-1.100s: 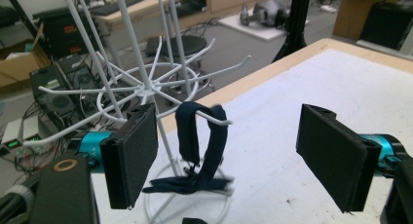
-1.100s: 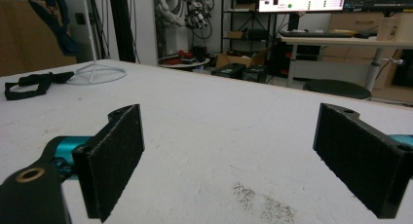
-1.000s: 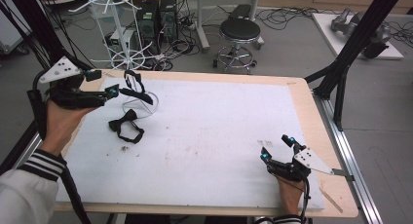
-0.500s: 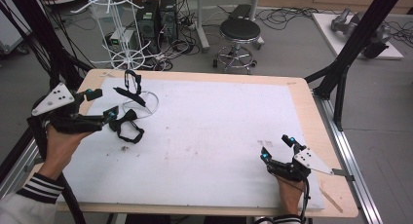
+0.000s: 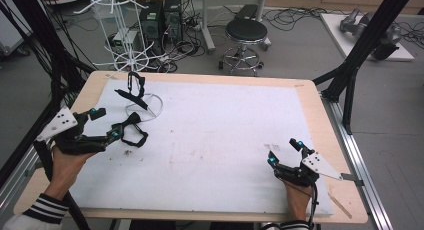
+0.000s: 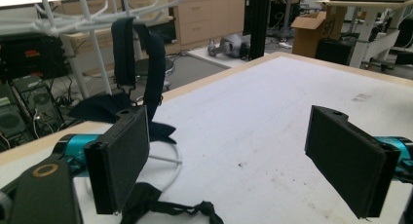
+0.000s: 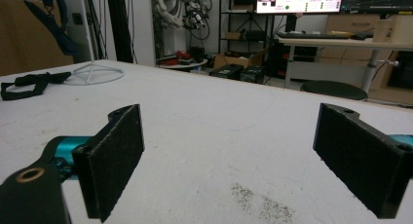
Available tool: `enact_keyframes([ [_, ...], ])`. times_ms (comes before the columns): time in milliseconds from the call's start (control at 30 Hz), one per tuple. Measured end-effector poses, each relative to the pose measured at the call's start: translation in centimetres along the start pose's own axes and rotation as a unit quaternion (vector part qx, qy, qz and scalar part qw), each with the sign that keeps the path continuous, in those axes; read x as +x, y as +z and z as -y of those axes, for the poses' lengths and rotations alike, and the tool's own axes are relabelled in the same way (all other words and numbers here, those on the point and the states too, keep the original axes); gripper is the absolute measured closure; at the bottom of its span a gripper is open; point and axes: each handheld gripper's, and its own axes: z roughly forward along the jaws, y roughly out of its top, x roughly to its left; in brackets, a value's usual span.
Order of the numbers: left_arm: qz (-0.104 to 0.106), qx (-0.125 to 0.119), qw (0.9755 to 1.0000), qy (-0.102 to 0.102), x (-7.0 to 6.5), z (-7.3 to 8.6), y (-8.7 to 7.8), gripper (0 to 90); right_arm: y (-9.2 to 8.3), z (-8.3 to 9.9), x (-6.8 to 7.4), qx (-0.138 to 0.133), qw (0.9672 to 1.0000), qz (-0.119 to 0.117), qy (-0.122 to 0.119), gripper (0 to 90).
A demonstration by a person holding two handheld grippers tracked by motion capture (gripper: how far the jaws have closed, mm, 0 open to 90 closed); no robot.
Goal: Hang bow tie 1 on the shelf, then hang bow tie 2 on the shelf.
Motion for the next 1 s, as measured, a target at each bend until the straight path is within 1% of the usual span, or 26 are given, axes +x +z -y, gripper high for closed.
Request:
enact_keyframes([
  [167,-0.001,0.005,1.0000,-0.005,0.28,0.83,0.20,16.9,0.00,0.00,0.01,0.000,1.0000,0.001,0.001,10.7],
  [267,-0.002,0.007,0.9999,-0.008,0.43,1.03,0.27,16.8,-0.02,0.01,0.01,0.000,1.0000,0.002,-0.003,10.7],
  [567,-0.008,0.014,0.9999,-0.004,0.43,0.82,0.19,16.9,-0.03,0.00,-0.03,0.000,1.0000,-0.001,0.001,10.6],
  [633,-0.011,0.017,0.9998,0.001,0.47,0.69,0.17,16.9,-0.02,0.01,-0.06,-0.001,1.0000,-0.001,0.001,10.7],
  [900,-0.012,0.022,0.9997,0.004,0.56,0.48,0.32,16.9,-0.03,0.01,-0.03,0.000,1.0000,-0.002,0.002,10.7],
  [1000,-0.014,0.031,0.9994,0.003,0.77,0.56,0.39,16.9,-0.01,0.01,-0.01,-0.001,1.0000,0.001,0.000,10.6],
])
